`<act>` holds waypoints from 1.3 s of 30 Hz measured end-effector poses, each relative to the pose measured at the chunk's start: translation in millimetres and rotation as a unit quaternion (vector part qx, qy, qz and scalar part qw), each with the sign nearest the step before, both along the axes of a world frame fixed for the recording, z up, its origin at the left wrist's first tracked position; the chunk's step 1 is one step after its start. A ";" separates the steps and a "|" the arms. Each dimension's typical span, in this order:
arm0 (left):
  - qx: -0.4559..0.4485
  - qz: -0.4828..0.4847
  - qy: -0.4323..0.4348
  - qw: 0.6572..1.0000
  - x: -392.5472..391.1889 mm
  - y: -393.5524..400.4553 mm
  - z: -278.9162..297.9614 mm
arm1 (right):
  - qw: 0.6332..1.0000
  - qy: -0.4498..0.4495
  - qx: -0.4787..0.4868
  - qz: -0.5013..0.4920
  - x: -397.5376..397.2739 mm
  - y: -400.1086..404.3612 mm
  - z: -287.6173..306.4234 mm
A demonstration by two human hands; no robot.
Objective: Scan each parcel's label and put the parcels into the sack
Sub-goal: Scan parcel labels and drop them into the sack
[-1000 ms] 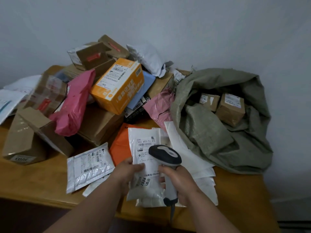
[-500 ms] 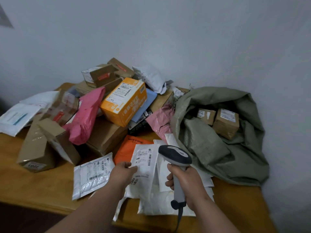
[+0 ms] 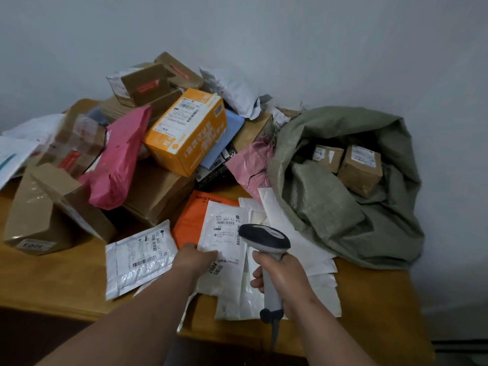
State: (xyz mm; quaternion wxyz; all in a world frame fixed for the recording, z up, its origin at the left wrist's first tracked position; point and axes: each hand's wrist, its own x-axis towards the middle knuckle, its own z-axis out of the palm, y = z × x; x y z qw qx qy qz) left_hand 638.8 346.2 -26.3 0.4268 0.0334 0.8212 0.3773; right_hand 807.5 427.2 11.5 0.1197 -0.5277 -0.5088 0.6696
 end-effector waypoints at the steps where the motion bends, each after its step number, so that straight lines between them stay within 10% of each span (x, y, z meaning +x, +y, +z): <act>1: -0.004 0.002 0.000 1.000 -1.3 3.0 -2.0 | 1.000 -0.003 -0.001 -0.001 -2.1 0.1 -1.1; 39: 0.254 0.077 -0.047 0.963 14.1 -1.1 65.7 | 0.991 0.068 0.119 -0.006 10.1 -3.5 72.9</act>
